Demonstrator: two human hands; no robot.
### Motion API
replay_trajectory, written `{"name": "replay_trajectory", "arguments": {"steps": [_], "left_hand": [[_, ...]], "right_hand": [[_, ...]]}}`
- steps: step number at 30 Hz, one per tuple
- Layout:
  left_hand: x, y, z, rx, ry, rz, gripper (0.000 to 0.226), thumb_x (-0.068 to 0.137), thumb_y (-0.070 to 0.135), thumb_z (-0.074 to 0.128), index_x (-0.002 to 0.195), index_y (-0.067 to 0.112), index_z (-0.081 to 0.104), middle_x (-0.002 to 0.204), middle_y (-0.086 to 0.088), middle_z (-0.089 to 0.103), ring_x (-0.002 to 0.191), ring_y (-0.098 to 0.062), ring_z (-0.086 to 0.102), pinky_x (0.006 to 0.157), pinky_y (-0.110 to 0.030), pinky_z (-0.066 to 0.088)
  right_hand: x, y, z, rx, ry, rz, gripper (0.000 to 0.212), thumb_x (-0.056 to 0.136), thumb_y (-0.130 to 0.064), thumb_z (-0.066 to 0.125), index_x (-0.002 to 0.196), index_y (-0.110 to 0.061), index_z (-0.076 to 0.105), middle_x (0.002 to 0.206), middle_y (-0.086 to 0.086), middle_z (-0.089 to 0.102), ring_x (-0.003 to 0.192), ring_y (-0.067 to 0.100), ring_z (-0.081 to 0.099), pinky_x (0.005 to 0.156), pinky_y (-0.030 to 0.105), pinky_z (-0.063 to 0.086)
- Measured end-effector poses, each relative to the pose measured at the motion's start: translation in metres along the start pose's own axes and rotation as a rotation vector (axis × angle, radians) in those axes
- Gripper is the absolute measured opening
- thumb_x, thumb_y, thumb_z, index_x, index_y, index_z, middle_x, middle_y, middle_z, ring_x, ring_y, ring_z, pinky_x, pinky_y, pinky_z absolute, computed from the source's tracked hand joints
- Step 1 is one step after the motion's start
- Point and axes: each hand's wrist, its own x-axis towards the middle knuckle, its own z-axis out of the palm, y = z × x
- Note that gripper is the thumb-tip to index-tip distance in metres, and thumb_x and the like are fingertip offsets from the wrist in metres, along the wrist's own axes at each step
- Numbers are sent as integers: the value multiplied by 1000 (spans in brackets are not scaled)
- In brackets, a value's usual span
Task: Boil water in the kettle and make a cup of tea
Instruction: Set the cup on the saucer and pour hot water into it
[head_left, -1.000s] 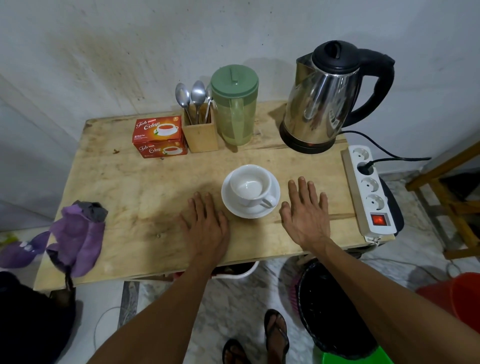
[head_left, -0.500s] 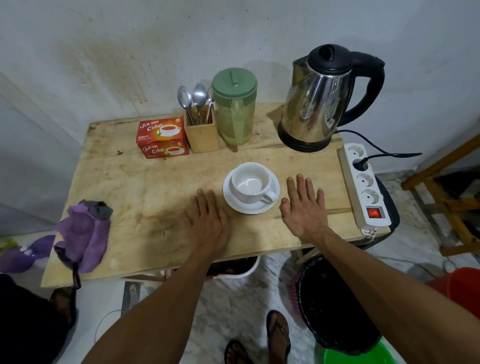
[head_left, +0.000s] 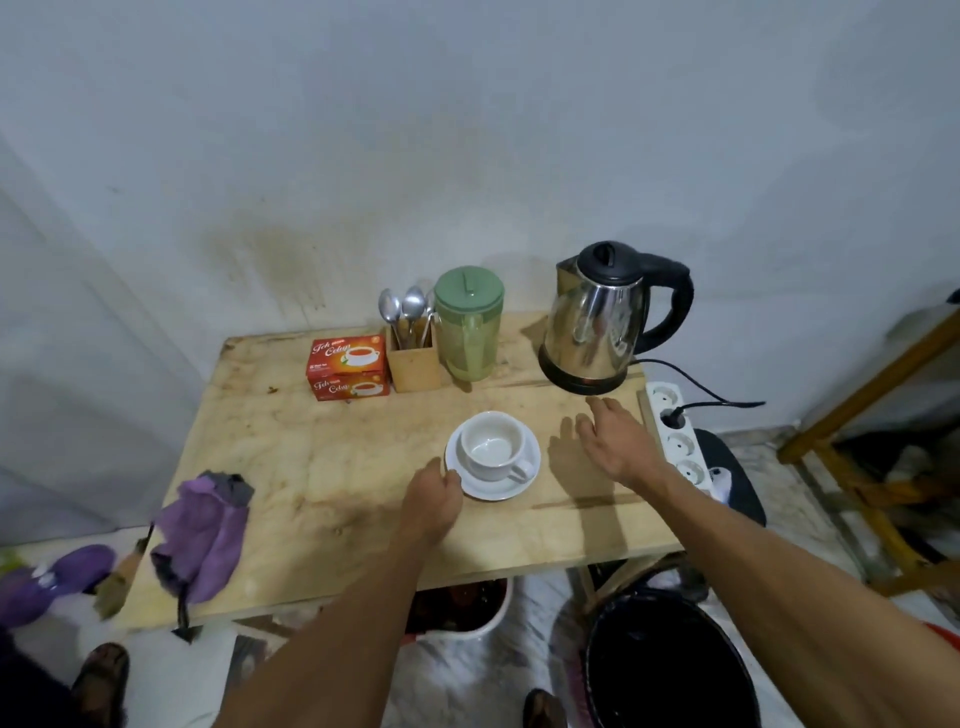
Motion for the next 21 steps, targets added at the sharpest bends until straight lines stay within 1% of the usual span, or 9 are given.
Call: {"name": "replay_trajectory", "arguments": {"steps": [3,5,7,9,12,15,17,19,21], "left_hand": [[-1,12,2,-23,51,-12,41,99,20,45,136,4,46,133,-22,57,122,-39,54,97,-37,41],[1,19,3,-34,56,-29,40,97,16,48,134,2,46,131,-24,58,121,-40,55,95,-38,42],[2,25,2,-56,50,-33,35,95,11,49,129,2,50,126,-23,61,115,-40,57,91,-37,43],[0,29,1,-68,35,-17,34,94,11,49,127,4,51,126,-21,61,113,-38,58,89,-36,43],[-6,34,1,-70,2,-20,43,92,21,47,131,4,48,131,-18,59,117,-35,57,89,-33,41],[-6,36,4,-46,32,-48,36,95,10,50,130,2,49,130,-20,60,117,-36,57,91,-35,42],[-2,37,9,-86,66,-52,36,94,6,52,129,0,49,128,-23,59,116,-38,57,91,-37,42],[0,38,11,-132,84,-65,36,92,3,52,128,-2,50,127,-24,59,115,-38,57,93,-40,44],[2,39,14,-173,90,-90,36,92,2,52,128,-1,50,127,-24,59,115,-37,57,93,-39,44]], "right_hand": [[16,1,-44,5,213,-21,30,102,-28,35,114,-10,55,118,14,59,102,33,57,79,40,44],[30,5,-72,21,310,-28,27,100,-26,35,105,-10,57,107,12,59,96,31,58,75,38,44],[46,10,-95,45,407,-18,25,99,-23,36,101,-11,57,105,11,58,95,29,56,74,37,44],[62,16,-113,69,488,4,25,99,-22,37,108,-10,58,115,12,58,104,29,54,81,41,47],[85,26,-130,111,523,32,30,99,-21,37,118,-9,58,126,13,55,115,31,51,90,44,46],[106,39,-137,136,520,46,32,100,-21,38,118,-7,60,127,14,53,114,31,51,89,41,46],[119,48,-139,166,531,54,32,101,-20,38,118,-5,60,127,15,53,114,32,51,88,37,44],[128,52,-141,244,544,108,33,102,-20,37,121,-4,59,131,16,53,116,32,52,91,35,41],[140,57,-143,353,544,182,36,102,-19,35,123,-3,60,131,17,54,115,32,54,93,34,41]]}}
